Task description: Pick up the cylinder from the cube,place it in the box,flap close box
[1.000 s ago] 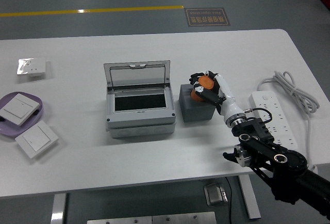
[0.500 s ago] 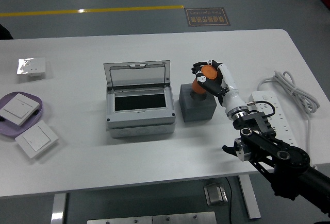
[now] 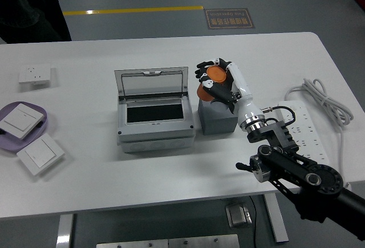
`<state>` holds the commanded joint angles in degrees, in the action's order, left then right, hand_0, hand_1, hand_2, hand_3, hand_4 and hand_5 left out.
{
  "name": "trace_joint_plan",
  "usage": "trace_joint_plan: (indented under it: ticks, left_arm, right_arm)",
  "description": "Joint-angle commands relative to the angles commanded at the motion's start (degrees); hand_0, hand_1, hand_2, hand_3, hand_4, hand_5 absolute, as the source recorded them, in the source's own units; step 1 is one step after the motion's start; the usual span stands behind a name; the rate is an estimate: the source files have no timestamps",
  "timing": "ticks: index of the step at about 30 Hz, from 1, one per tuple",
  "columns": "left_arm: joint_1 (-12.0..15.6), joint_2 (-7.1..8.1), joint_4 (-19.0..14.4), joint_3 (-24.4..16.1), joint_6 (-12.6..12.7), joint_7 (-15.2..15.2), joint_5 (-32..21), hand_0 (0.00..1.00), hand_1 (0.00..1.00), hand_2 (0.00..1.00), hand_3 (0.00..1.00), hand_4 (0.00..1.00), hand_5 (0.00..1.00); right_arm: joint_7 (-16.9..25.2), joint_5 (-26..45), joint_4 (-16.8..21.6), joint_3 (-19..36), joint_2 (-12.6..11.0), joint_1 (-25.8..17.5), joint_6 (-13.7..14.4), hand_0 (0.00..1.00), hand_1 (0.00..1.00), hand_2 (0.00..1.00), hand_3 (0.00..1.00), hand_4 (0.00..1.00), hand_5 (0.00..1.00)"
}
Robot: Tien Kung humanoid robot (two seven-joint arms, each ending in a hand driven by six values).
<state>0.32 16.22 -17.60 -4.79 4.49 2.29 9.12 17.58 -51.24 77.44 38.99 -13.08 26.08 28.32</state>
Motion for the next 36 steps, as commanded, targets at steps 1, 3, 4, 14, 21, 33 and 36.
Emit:
trace_joint_plan:
  ticks: [1, 3, 4, 14, 21, 33, 36]
  left_arm:
    - [0.0, 0.01, 0.0, -0.1, 0.0, 0.1, 0.1, 0.614, 0.624, 0.589, 0.613, 0.685, 0.227]
    - [0.0, 0.04, 0.1, -0.4, 0.0, 0.2, 0.5, 0.614, 0.624, 0.589, 0.613, 0.685, 0.227]
    - [-0.1, 0.07, 0.1, -0.5, 0.0, 0.3, 0.5, 0.614, 0.624, 0.589, 0.613, 0.686, 0.228]
    - [-0.1, 0.18, 0.1, -0.9, 0.0, 0.5, 0.9, 0.614, 0.624, 0.589, 0.613, 0.686, 0.23]
    - [-0.1, 0.21, 0.1, -1.0, -0.1, 0.6, 1.1, 0.614, 0.624, 0.589, 0.613, 0.686, 0.23]
    - [0.0, 0.37, 0.1, -1.3, 0.0, 0.8, 1.4, 0.614, 0.623, 0.589, 0.613, 0.686, 0.229]
    - [0.0, 0.42, 0.1, -1.4, -0.1, 0.9, 1.7, 0.614, 0.623, 0.589, 0.613, 0.686, 0.228]
  right_arm:
    - [-0.6, -0.9, 0.4, -0.5, 0.1, 0.2, 0.2, 0.38, 0.383, 0.411, 0.345, 0.042, 0.002]
    - [-2.6, -3.4, 1.3, -1.8, 0.4, 1.0, 0.4, 0.38, 0.383, 0.411, 0.345, 0.042, 0.002]
    - [-3.6, -4.8, 1.7, -2.5, 0.6, 1.4, 0.5, 0.164, 0.174, 0.273, 0.24, 0.002, 0.002]
    - [-15.2, -22.0, 4.0, -7.3, 2.5, 5.9, -2.3, 0.058, 0.12, 0.222, 0.191, 0.002, 0.002]
    - [-25.6, -37.2, 3.7, -11.4, 3.7, 10.3, -9.4, 0.002, 0.091, 0.202, 0.169, 0.002, 0.002]
    - [-39.7, -60.0, -0.8, -16.0, 6.8, 15.9, -13.3, 0.002, 0.054, 0.191, 0.162, 0.002, 0.002]
    - [-39.5, -63.0, -3.2, -16.9, 7.8, 16.7, -9.7, 0.002, 0.066, 0.202, 0.17, 0.002, 0.002]
